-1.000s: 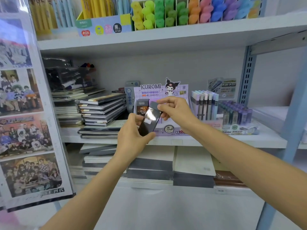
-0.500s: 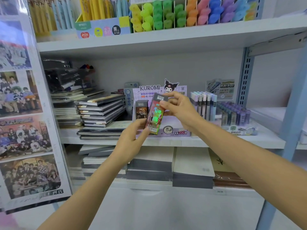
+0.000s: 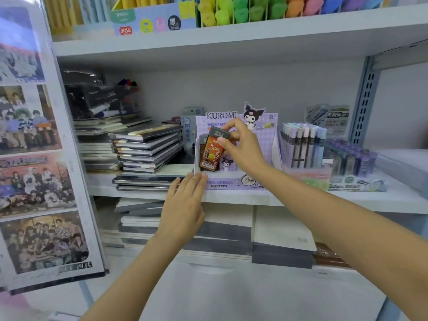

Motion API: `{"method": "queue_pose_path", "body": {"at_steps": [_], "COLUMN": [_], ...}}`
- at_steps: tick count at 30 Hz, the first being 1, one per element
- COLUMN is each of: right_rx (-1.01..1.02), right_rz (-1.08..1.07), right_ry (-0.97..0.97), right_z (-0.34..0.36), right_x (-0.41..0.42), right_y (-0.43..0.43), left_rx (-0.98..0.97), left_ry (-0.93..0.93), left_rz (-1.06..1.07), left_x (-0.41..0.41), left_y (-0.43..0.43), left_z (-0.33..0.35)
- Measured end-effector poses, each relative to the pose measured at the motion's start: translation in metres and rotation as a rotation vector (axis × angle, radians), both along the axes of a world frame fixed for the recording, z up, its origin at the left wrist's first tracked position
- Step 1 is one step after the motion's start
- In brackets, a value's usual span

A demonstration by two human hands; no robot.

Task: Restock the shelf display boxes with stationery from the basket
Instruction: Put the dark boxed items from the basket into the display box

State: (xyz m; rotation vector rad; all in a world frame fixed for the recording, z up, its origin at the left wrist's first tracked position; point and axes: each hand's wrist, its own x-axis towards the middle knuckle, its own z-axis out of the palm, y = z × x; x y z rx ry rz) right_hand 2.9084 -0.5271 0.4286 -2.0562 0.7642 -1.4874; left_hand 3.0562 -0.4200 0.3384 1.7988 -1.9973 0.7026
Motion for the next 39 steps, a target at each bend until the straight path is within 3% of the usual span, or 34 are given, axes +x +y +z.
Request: {"method": "queue_pose_path", "body": {"at_steps": [8,20,24,28,31,35,39], "right_rx": [-0.112,-0.363,-0.331,-0.421,-0.303,0.007,0.337], "right_rz": [-0.013,-0.207,-0.207,-0.106,0.004,0.041,0.015], "right_ry": [0.241,0.358,0.327,0.133,0.159,0.246,0.519], "right_z": [0.011,-0.009,-0.016,-0.058,-0.116,-0.220,-0.332], "right_x": [0.008,0.022,0.011,-0.012,-0.033,-0.070,-0.105], "right_y": [-0.010,-0.012,0.003,0.044,0.075,0.091,0.097], "left_rx": [-0.022,-0.024,-0.003,-0.211,-0.152,0.198,0.528], "left_ry": [0.003,-0.019,-0.001,0.152,0.238,0.351,0.475], "left_rz": [-0.002,0.032,0.037,-0.168,-0.277,-0.243,-0.147], "left_x": [-0.003,-0.006,-0.010,-0.031,-0.052,-0.073,-0.086], "left_y": [0.001,0.000,0.003,0.011,0.010,0.014,0.043], "left_z": [0.001,0.001,-0.002,-0.028,-0.072,-0.167,-0.275]}}
